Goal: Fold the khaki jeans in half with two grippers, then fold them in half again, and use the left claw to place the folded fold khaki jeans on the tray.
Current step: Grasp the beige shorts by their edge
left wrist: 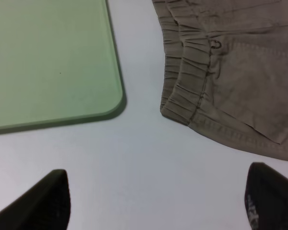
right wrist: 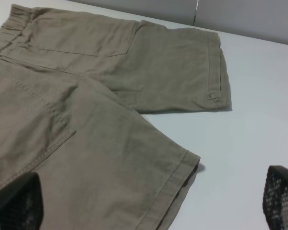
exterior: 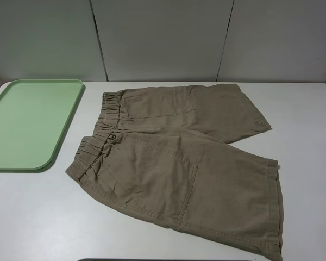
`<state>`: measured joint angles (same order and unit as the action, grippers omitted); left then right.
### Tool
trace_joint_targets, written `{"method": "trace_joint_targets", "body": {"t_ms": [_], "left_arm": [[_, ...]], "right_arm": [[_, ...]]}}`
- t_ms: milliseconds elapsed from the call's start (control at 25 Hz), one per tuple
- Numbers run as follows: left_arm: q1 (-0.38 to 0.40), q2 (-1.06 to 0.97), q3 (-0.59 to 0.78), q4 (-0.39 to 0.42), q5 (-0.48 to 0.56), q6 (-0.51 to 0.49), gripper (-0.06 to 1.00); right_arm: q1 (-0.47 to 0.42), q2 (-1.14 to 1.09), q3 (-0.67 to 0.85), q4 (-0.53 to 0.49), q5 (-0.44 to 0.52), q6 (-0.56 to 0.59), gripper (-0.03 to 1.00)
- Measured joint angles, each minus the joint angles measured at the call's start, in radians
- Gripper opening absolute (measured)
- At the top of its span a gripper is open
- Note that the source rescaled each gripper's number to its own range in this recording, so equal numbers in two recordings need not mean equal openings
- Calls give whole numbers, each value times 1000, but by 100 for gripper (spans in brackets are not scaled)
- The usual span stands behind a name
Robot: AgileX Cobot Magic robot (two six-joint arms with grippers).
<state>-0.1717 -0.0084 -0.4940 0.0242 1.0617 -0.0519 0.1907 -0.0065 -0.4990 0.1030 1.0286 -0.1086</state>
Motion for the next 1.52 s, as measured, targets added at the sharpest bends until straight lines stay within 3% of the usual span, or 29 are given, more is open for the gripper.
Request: {"method": "trace_joint_targets", "body": {"t_ms": [1520], "left_arm": [[0, 0, 0, 0, 0, 0, 82]], "right_arm": [[0, 0, 0, 0, 0, 0, 99]]}}
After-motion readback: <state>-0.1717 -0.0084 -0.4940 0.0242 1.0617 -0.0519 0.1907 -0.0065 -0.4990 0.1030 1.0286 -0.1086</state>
